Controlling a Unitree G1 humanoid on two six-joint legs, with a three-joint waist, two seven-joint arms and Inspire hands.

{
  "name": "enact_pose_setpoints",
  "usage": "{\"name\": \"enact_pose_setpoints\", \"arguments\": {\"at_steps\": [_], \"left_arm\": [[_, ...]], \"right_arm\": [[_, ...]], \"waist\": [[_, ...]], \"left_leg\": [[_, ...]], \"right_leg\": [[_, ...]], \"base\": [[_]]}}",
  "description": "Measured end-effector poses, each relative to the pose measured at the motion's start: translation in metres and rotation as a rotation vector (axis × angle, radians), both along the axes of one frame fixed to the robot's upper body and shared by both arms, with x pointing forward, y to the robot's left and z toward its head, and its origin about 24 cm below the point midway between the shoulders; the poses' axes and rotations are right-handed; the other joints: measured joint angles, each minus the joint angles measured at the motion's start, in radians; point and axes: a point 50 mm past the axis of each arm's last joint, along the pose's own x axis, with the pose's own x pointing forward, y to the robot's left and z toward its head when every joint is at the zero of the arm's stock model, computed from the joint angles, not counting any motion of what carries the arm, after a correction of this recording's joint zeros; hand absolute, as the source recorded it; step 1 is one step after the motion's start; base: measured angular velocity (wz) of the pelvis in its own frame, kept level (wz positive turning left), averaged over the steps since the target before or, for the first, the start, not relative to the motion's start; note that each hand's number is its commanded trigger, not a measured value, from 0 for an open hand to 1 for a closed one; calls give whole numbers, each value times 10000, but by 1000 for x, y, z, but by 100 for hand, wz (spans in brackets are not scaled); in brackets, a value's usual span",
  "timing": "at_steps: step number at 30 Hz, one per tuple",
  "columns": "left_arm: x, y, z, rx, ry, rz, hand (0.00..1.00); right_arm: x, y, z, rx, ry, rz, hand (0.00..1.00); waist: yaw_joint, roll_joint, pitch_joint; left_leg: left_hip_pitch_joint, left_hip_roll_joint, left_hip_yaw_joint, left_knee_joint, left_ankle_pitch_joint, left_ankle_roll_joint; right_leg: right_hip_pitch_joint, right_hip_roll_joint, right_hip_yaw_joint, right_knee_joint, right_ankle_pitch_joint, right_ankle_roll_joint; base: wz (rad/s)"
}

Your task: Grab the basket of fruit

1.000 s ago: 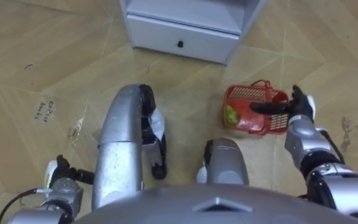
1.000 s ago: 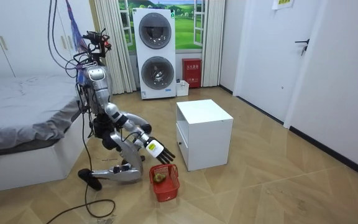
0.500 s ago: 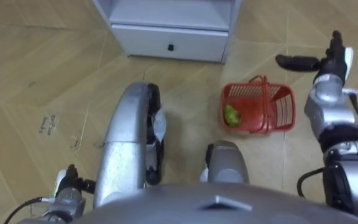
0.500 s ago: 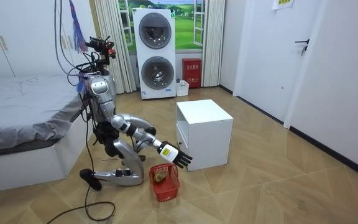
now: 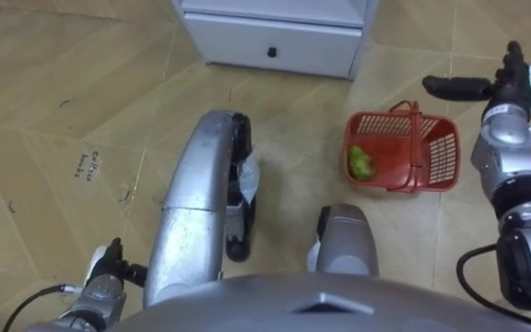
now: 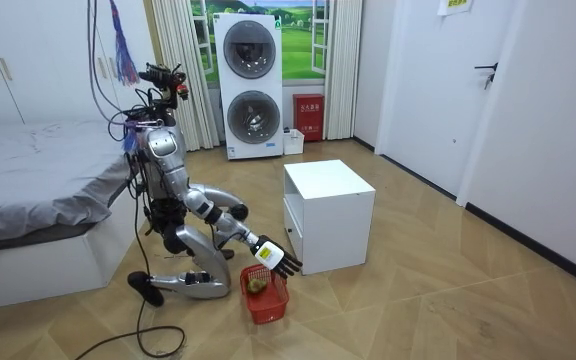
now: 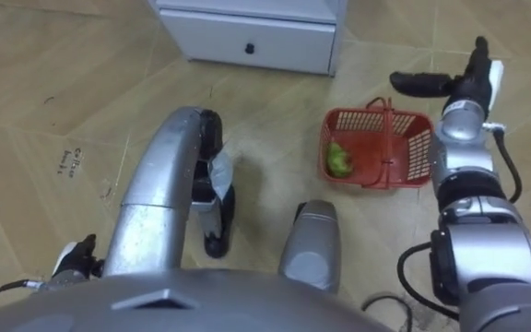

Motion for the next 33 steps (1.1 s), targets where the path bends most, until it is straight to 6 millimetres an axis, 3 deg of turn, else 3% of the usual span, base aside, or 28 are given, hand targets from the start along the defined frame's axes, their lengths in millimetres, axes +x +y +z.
{"name": "enact_pose_setpoints", "arguments": {"at_steps": [14, 21, 33], "left_arm": [[11, -9, 0, -523, -196, -649, 0], [2, -11, -2, -695, 26, -559, 0], [-7, -15, -3, -915, 62, -380, 0]], "right_arm": [[0, -1, -2, 747, 4, -131, 0], [-11, -5, -13, 1439, 435, -536, 0], [-17, -10, -17, 2172, 432, -1118, 0]], "waist": [[366, 209, 68], [435, 483, 49], [434, 558, 58]], "left_leg": [[-476, 41, 41, -77, 69, -141], [-605, 49, 49, -50, 76, -155], [-660, 151, 129, -68, 76, -154]], "right_leg": [[-623, 11, 156, 193, -19, 38], [-755, 24, 185, 207, -20, 42], [-851, 21, 184, 203, -20, 42]], "base": [[0], [0], [0]]}}
